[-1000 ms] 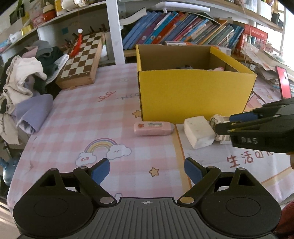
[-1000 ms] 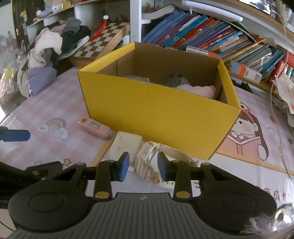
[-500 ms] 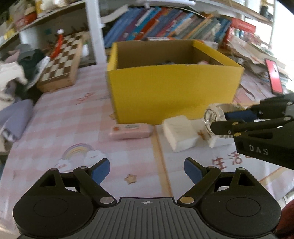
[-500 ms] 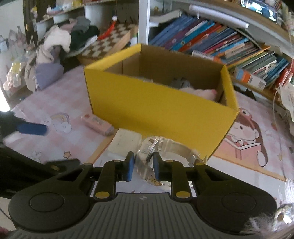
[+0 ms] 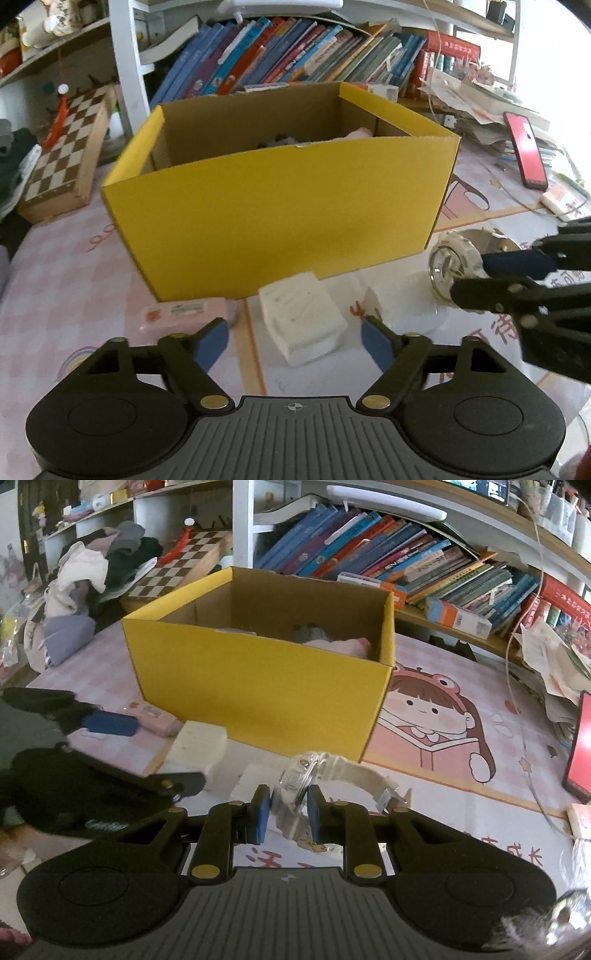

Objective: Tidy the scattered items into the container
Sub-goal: 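Grasp the white watch strap with the right gripper and lift it, then grasp the white block with the left gripper while the right gripper carries the watch toward the box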

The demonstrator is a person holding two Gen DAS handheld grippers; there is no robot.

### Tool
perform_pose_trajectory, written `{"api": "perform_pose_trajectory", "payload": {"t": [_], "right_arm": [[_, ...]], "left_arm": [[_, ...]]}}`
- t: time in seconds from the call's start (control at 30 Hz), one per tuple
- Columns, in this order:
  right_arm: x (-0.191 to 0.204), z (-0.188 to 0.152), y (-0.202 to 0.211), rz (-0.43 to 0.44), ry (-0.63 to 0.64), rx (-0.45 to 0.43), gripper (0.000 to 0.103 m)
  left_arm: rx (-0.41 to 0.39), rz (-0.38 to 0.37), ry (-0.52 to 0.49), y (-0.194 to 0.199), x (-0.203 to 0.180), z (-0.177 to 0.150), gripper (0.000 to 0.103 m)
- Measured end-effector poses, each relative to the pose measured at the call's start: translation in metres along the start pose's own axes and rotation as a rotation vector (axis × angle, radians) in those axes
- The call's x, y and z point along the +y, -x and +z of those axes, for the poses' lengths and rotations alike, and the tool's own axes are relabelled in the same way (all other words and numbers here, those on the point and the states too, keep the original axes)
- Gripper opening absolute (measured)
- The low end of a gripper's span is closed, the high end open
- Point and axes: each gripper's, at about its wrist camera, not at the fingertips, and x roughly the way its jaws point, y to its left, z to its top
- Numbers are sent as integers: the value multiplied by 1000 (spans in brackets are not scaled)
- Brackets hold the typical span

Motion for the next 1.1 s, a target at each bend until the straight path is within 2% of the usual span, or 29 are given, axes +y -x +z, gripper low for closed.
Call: {"api": "perform_pose_trajectory", "payload": {"t": [0.2, 0.23, 0.37, 0.67, 0.87, 1.1], "right_arm": [[-3, -2, 3, -4, 2, 0, 20], [-3, -3, 3, -5, 2, 1, 20], [-2, -4, 5, -5, 1, 4, 20], [1, -8, 12, -6, -20, -6, 20], [10, -10, 22, 3, -18, -27, 20], [25, -12, 32, 16, -4, -49, 20]], "left_arm": [[38, -5, 22, -20, 0, 3, 60], [43, -2, 21, -23, -1, 3, 54], [38, -1, 17, -24, -1, 1, 46], [27, -35, 45, 1, 6, -7, 40], [-11, -48, 72, 30, 14, -13, 40], [-54, -47, 50, 54, 15, -19, 40]]}}
